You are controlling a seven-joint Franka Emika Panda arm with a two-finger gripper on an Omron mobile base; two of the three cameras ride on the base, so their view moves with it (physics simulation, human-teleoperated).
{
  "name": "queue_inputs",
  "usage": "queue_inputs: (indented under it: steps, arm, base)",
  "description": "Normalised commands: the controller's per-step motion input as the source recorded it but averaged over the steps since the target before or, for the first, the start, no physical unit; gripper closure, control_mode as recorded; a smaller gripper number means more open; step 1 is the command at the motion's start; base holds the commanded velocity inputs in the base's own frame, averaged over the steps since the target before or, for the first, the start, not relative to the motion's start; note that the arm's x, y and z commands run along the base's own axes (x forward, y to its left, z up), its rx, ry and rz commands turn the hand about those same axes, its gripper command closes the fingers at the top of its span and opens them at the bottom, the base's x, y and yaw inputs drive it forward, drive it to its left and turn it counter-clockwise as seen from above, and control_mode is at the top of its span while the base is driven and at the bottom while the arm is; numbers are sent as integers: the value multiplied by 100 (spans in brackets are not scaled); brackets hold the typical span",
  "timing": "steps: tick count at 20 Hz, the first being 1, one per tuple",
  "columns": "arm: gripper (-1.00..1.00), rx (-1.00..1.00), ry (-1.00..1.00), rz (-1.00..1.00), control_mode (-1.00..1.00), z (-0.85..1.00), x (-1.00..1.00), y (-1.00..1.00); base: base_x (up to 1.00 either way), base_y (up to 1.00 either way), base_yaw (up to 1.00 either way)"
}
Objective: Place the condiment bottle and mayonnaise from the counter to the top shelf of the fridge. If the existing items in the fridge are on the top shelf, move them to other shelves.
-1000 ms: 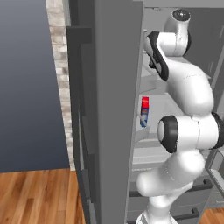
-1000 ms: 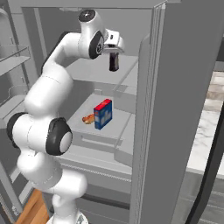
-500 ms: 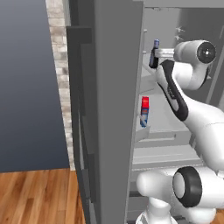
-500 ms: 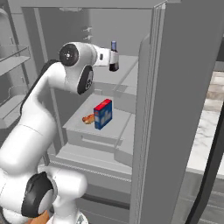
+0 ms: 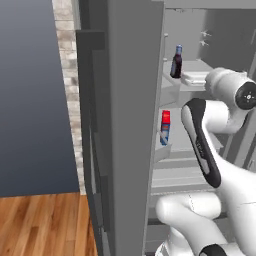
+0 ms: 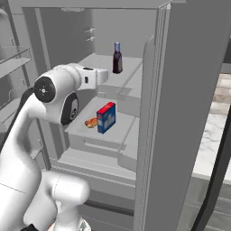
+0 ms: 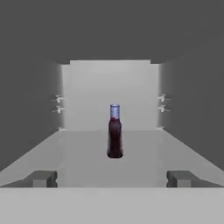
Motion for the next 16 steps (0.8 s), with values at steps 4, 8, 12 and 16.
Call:
queue_inputs:
  steps: [4,8,12,16]
  arm:
    - [-100,-2,20,0,-100,17,-100,14]
    - [-100,-2,21,4,-100,-1,-100,0]
    - [-100,0,27,6,-100,-12,-100,0]
    - [-100,-4,45,7,-100,-41,-100,1]
  base:
    - [0,0,0]
    - [0,0,0]
    - [0,0,0]
    - [0,0,0]
